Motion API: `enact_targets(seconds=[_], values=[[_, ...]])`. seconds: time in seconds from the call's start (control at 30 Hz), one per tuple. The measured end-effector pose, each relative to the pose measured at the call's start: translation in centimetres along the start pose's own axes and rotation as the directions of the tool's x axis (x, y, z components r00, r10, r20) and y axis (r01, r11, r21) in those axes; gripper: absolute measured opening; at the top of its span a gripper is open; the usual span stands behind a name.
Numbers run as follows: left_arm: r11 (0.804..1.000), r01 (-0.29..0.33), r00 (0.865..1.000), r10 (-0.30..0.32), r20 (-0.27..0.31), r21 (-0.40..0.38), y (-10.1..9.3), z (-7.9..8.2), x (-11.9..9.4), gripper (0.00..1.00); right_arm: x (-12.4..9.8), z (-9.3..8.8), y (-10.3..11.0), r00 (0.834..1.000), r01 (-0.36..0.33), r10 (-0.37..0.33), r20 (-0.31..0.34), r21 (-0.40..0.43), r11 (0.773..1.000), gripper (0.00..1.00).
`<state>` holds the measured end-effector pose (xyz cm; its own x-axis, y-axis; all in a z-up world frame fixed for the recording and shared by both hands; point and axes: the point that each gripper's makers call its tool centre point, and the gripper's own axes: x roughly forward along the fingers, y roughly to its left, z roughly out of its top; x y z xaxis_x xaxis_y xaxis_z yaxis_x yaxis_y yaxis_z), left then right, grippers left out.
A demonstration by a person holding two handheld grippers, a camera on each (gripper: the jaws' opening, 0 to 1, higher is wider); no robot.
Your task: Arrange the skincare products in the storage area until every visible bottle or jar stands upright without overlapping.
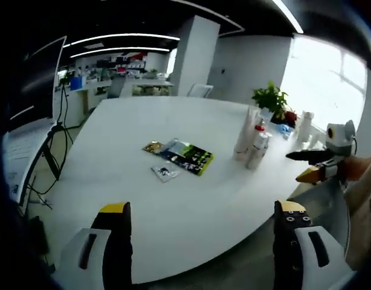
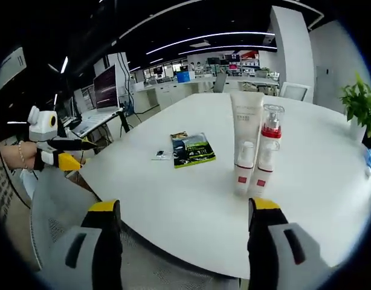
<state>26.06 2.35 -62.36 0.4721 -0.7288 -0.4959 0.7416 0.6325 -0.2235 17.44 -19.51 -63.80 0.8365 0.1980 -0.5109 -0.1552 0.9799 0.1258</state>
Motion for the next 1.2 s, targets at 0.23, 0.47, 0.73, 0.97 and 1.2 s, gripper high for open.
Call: enact_targets(seconds=[0.23, 0.47, 0.73, 0.97, 1.2], values=[[1.000, 0.016, 1.000, -0.015, -0.023, 0.019, -0.4, -0.1, 0.2, 0.97, -0.1, 0.0, -0.1, 1.000, -0.002, 0.002, 0.000, -0.005, 1.000, 0.87], [1.000, 0.017, 0.999, -0.017, -0.044, -0.008, -0.8, 0.7, 1.4, 0.97, 0.1, -0.3, 0.4, 1.000, -0.018, 0.017, -0.024, -0.041, 0.999, 0.87], [0.999, 0.037, 0.998, -0.037, -0.044, 0.011, -1.6, 2.3, 4.3, 0.97, 0.2, -0.3, 0.9, 0.999, -0.044, 0.043, -0.033, -0.044, 0.998, 0.86], [0.999, 0.045, 0.998, -0.044, -0.049, 0.018, -1.7, 1.9, 4.9, 0.97, 0.3, 0.4, 1.2, 0.998, -0.055, 0.052, -0.045, -0.059, 0.997, 0.84], [0.999, 0.034, 0.998, -0.034, -0.046, -0.012, -0.2, 0.6, 3.8, 0.97, 2.0, 3.2, 2.4, 0.994, -0.101, 0.096, -0.047, -0.121, 0.987, 0.82]])
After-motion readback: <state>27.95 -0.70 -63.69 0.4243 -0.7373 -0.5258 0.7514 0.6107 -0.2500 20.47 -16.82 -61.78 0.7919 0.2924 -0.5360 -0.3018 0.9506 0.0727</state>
